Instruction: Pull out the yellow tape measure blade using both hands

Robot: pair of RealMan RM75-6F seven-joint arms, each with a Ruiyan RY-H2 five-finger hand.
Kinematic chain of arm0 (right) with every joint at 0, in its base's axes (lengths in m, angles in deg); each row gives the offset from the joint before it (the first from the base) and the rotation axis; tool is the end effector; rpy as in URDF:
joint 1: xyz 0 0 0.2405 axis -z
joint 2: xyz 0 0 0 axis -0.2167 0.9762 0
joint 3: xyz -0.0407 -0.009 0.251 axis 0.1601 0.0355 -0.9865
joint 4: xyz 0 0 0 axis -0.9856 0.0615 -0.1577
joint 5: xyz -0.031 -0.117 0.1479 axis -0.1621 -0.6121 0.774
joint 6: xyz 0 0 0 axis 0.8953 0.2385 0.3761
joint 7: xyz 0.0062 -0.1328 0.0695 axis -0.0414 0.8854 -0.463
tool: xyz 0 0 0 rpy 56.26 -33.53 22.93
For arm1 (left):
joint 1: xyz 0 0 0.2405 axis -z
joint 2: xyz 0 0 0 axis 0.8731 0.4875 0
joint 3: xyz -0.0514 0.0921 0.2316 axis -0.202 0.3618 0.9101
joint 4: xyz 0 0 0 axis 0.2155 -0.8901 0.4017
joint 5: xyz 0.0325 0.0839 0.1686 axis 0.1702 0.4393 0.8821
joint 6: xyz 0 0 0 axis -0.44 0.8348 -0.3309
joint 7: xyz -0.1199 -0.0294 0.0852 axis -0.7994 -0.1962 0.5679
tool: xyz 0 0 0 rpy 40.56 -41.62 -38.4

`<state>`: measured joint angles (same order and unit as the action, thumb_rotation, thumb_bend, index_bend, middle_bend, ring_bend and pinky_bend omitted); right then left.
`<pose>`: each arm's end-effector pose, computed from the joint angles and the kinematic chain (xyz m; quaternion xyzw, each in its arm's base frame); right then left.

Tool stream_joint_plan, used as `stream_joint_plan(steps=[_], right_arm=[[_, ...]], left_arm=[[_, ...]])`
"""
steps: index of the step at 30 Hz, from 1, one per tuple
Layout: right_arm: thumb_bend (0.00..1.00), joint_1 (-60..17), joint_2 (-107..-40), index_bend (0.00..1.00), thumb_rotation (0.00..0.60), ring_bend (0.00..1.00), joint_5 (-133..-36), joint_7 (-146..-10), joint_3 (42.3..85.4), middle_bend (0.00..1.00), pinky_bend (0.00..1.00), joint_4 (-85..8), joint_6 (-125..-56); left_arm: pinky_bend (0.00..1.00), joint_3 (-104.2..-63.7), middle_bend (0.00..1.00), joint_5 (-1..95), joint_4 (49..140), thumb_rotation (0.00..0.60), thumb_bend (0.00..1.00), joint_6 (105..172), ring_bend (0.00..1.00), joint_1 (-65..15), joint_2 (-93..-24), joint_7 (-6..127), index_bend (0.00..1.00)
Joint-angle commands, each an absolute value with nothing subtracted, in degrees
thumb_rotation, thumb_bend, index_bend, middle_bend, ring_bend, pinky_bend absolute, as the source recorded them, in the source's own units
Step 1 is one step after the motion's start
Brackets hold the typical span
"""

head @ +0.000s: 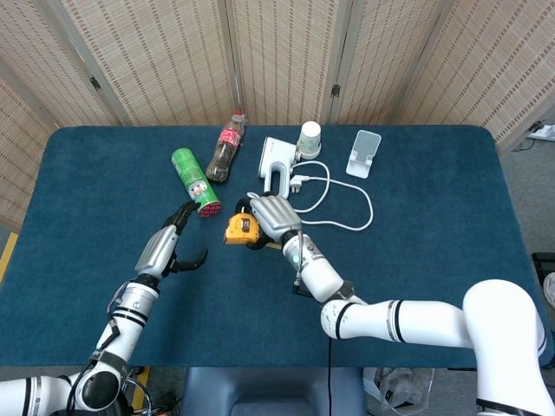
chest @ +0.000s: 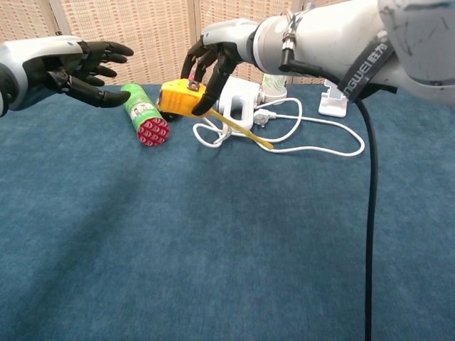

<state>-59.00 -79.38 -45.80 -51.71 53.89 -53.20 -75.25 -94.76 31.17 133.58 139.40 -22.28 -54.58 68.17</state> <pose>0.0184 -0.3938 -0.0069 0.7148 -0.4839 0.3939 0.3158 -0.1142 0.3205 0.0676 -0.5352 -0.5972 -0.4868 0.3464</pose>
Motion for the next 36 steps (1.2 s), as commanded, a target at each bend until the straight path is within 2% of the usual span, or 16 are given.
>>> stream_joint_plan(steps=[1,24,36], right_arm=[[0.23,-59.2,-79.7,0.51,0.600,0.51,-45.7,-52.2,53.8,0.48,0.18,-52.9,-74.9],[0.23,-59.0,-79.7,0.51,0.600,0.51,-47.7,-55.8,54.4,0.48,0.18,-52.7,-73.9],[0.23,-60.7,-81.4,0.51,0.600,0.51,-47.0,-55.1,53.9,0.48,0.18,-50.6,-74.9]], left_arm=[[0.03,-95.4,0.00,29.5,133.0,0.600,0.44,140.6,0.00,-21.2,-56.1,69.7,0.00],[0.01,-95.9,0.00,25.3,129.3,0.600,0.44,143.2,0.00,-19.2,-59.8,74.6,0.00],[0.01,-96.3,0.00,25.7,132.1,0.600,0.43,143.4,0.00,-19.8,-58.8,74.0,0.00]])
